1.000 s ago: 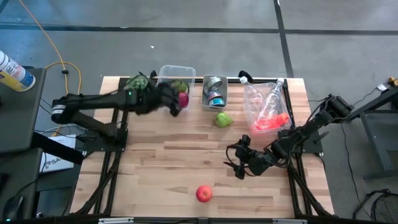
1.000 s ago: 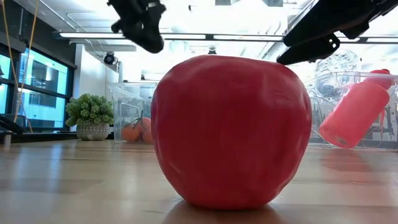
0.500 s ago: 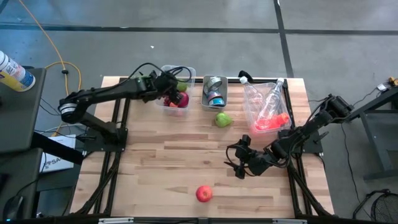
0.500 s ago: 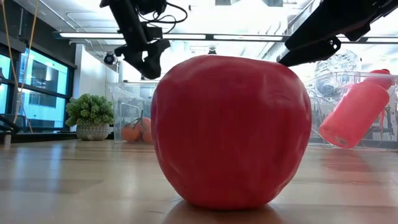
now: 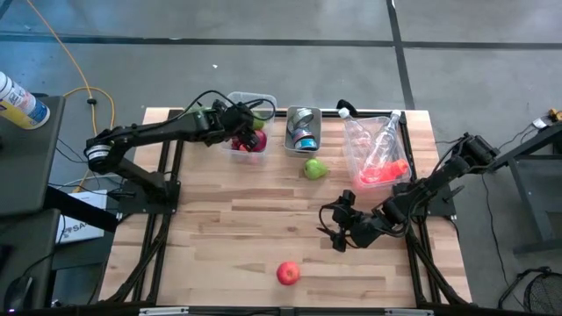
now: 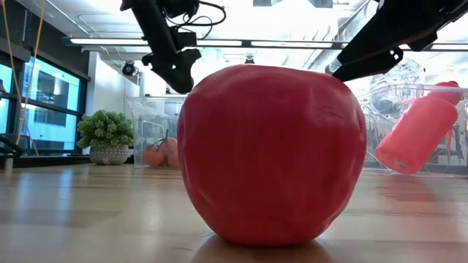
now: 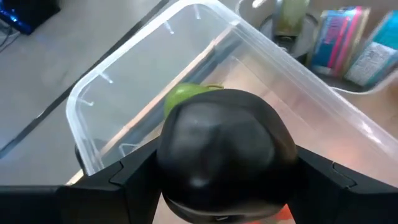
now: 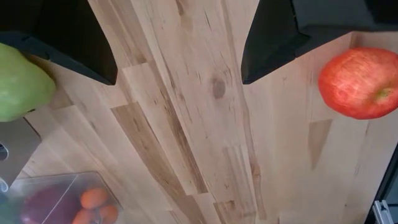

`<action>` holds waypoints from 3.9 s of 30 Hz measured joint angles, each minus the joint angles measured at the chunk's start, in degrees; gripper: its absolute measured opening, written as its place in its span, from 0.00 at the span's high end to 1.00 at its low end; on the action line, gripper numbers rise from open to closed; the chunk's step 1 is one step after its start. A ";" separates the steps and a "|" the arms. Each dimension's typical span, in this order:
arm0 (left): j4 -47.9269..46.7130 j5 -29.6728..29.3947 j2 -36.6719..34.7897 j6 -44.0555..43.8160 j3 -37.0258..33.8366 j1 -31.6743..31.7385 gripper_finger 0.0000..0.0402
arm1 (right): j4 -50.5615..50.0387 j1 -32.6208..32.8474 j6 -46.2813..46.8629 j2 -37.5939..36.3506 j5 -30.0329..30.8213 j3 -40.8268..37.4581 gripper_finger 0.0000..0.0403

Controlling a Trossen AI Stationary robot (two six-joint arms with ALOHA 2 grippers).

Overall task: Pick & Place Food Item
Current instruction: Put the black plum into the left transparent bin, then put the green pear into the left transparent bin

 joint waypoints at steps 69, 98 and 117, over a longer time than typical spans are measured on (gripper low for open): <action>-4.16 9.18 0.11 26.55 0.00 -3.63 0.34 | -2.43 -0.02 3.25 0.02 -1.70 0.00 0.17; -4.74 7.37 0.01 26.42 0.00 -4.16 0.03 | -2.16 -0.81 1.34 0.02 -1.64 0.00 0.17; -5.10 3.41 -4.51 26.31 0.00 -11.39 0.03 | 2.56 -0.87 5.62 0.00 -2.18 0.02 0.17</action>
